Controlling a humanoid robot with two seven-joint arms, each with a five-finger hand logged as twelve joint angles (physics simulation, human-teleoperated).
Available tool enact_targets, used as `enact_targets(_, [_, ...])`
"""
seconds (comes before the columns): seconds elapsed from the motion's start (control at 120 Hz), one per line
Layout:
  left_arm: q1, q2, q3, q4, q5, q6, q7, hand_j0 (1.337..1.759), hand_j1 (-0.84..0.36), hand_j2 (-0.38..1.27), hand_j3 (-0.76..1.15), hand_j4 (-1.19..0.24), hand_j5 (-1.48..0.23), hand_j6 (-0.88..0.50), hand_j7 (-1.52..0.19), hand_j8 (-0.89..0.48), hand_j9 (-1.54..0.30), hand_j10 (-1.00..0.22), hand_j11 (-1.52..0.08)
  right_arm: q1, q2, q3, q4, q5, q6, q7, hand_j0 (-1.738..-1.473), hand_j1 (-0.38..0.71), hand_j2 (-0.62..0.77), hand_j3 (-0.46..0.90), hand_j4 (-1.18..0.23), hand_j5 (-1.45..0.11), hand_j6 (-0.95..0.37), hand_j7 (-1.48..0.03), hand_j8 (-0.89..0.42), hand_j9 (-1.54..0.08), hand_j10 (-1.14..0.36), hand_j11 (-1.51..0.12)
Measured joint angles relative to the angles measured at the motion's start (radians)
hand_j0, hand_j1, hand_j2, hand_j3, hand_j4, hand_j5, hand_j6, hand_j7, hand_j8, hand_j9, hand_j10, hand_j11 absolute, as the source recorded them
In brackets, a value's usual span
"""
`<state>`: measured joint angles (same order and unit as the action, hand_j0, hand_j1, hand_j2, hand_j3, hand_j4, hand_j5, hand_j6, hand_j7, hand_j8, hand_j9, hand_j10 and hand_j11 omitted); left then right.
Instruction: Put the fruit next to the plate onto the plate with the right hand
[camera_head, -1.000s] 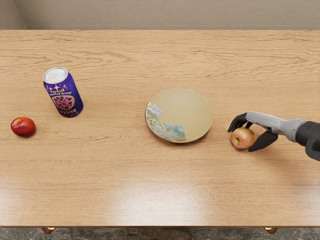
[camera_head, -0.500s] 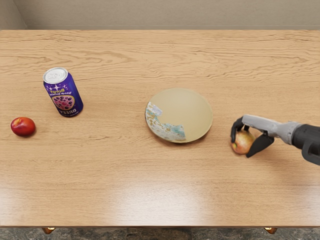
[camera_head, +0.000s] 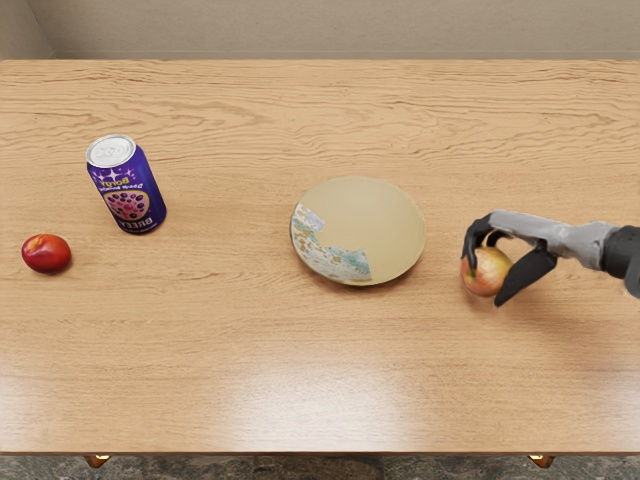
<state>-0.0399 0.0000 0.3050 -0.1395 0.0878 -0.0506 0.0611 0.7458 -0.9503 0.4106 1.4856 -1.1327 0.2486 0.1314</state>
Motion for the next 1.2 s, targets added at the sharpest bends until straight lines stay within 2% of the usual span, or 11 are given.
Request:
enact_targets(0.217, [0.000,0.000,0.000,0.000,0.000,0.000,0.000,1.658,0.06,0.05,0.00,-0.25,-0.32,-0.25,-0.32,-0.25,-0.32,-0.25,-0.32,0.054,0.015,0.017,-0.001,0.087,0.010,0.012,-1.655,0.17,0.31,0.00,-0.73,-1.24,-0.32,-1.13,-0.22,-1.22,-0.38,-1.23])
enact_targets(0.583, [0.000,0.000,0.000,0.000,0.000,0.000,0.000,1.658,0.06,0.05,0.00,-0.25,-0.32,-0.25,-0.32,-0.25,-0.32,-0.25,-0.32,0.112,0.150,0.046,-0.018,0.104,0.004,0.000,-1.658,0.13,0.28,0.00,-0.76,-1.28,-0.33,-1.13,-0.22,-1.25,-0.39,-1.27])
enact_targets(0.917, [0.000,0.000,0.000,0.000,0.000,0.000,0.000,1.658,0.06,0.05,0.00,-0.25,-0.32,-0.25,-0.32,-0.25,-0.32,-0.24,-0.32,0.144,0.332,0.040,-0.121,0.043,-0.021,-0.081,-1.656,0.09,0.22,0.00,-0.79,-1.25,-0.36,-1.13,-0.26,-1.23,-0.43,-1.26])
enact_targets(1.05, [0.000,0.000,0.000,0.000,0.000,0.000,0.000,1.658,0.06,0.05,0.00,-0.25,-0.32,-0.25,-0.32,-0.25,-0.32,-0.24,-0.32,0.159,0.411,0.035,-0.168,-0.033,-0.028,-0.112,-1.656,0.08,0.21,0.00,-0.80,-1.25,-0.37,-1.13,-0.27,-1.23,-0.44,-1.25])
enact_targets(1.1, [0.000,0.000,0.000,0.000,0.000,0.000,0.000,1.658,0.06,0.05,0.00,-0.25,-0.32,-0.25,-0.32,-0.25,-0.32,-0.24,-0.32,0.164,0.439,0.034,-0.181,-0.070,-0.032,-0.118,-1.657,0.09,0.25,0.00,-0.81,-1.25,-0.35,-1.13,-0.28,-1.23,-0.44,-1.26])
enact_targets(1.175, [0.000,0.000,0.000,0.000,0.000,0.000,0.000,1.658,0.06,0.05,0.00,-0.25,-0.32,-0.25,-0.32,-0.25,-0.32,-0.24,-0.32,0.174,0.474,0.027,-0.194,-0.108,-0.036,-0.127,-1.658,0.09,0.22,0.00,-0.81,-1.27,-0.34,-1.13,-0.26,-1.25,-0.42,-1.28])
enact_targets(1.2, [0.000,0.000,0.000,0.000,0.000,0.000,0.000,1.658,0.06,0.05,0.00,-0.25,-0.32,-0.25,-0.32,-0.25,-0.32,-0.24,-0.32,0.177,0.483,0.025,-0.197,-0.116,-0.038,-0.130,-1.658,0.11,0.26,0.00,-0.80,-1.27,-0.34,-1.13,-0.26,-1.25,-0.42,-1.28])
